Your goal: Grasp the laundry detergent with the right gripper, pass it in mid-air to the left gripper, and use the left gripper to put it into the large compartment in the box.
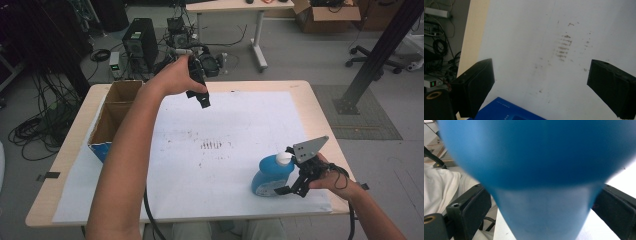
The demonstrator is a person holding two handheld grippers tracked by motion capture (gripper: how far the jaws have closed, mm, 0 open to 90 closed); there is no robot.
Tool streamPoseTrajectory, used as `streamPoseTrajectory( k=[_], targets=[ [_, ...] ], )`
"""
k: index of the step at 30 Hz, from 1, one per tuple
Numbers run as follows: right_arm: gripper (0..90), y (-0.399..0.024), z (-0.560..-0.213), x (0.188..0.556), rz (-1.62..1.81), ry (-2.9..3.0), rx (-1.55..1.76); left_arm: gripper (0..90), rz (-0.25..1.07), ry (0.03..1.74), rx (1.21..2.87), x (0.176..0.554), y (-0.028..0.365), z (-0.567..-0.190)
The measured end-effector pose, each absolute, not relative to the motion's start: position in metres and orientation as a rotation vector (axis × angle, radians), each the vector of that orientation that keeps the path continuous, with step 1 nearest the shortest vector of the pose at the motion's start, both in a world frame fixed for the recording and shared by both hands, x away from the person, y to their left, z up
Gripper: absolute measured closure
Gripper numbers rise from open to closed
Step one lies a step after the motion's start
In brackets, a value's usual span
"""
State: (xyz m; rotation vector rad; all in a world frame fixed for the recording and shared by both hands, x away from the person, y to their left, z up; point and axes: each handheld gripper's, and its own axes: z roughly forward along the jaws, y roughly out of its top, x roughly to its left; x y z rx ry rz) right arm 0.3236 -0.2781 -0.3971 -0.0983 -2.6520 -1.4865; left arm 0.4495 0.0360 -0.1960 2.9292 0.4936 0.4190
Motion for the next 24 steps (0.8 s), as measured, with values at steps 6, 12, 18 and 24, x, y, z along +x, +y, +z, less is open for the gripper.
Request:
streamPoseTrajectory(
  k=[6,12,18,24],
  targets=[
    [5.0,-0.2744,-0.3987,0.3207,-1.498,-2.672,-0.097,7.7,0.419,0.489,2.937,0.4495,0.0360,-0.1958],
    [6.5,-0.2725,-0.4014,0.3196,-1.511,-2.663,-0.103,7.9,0.418,0.493,2.931,0.4492,0.0355,-0.1961],
    [10.3,-0.2724,-0.4022,0.3192,-1.524,-2.655,-0.098,7.9,0.419,0.495,2.929,0.4491,0.0353,-0.1963],
    [14.7,-0.2721,-0.4028,0.3189,-1.515,-2.650,-0.084,7.9,0.420,0.495,2.932,0.4495,0.0363,-0.1959]
  ],
)
